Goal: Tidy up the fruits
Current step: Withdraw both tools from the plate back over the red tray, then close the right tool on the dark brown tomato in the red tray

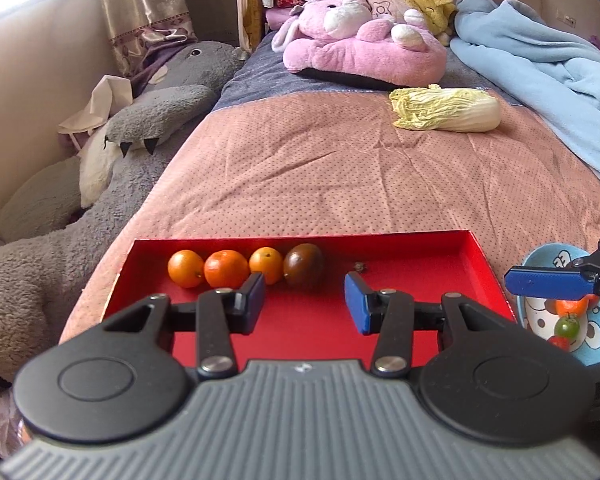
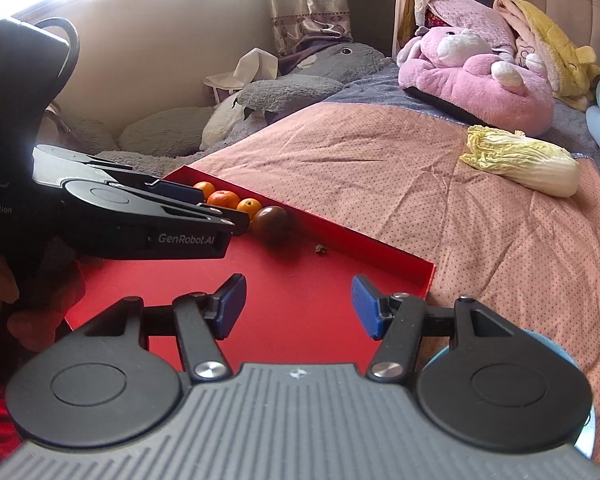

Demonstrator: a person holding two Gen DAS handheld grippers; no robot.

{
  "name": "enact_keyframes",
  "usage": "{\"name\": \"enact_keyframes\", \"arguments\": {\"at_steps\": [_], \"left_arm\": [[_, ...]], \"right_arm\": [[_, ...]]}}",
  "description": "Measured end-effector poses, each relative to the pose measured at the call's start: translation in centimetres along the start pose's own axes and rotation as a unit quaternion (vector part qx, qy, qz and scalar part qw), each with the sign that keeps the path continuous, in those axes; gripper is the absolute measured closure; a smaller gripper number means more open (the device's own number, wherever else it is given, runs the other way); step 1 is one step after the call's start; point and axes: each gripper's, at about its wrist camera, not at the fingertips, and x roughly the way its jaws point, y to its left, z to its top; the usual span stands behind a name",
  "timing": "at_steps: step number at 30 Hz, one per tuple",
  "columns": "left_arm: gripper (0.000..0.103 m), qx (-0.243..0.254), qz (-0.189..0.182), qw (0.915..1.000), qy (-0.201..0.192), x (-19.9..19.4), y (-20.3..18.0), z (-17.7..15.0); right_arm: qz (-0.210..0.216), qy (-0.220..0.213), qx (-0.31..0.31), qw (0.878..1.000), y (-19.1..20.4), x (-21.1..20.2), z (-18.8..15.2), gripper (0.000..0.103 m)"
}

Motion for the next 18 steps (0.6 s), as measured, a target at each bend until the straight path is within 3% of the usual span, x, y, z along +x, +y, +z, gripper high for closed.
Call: {"name": "enact_keyframes", "arguments": {"at_steps": [18], "left_arm": [[0.056, -0.029, 0.024, 0.9992, 0.011, 1.2, 7.0, -0.3]], "right_arm": [[0.024, -0.002, -0.006, 1.000, 3.4, 7.0, 2.5, 0.039]]}}
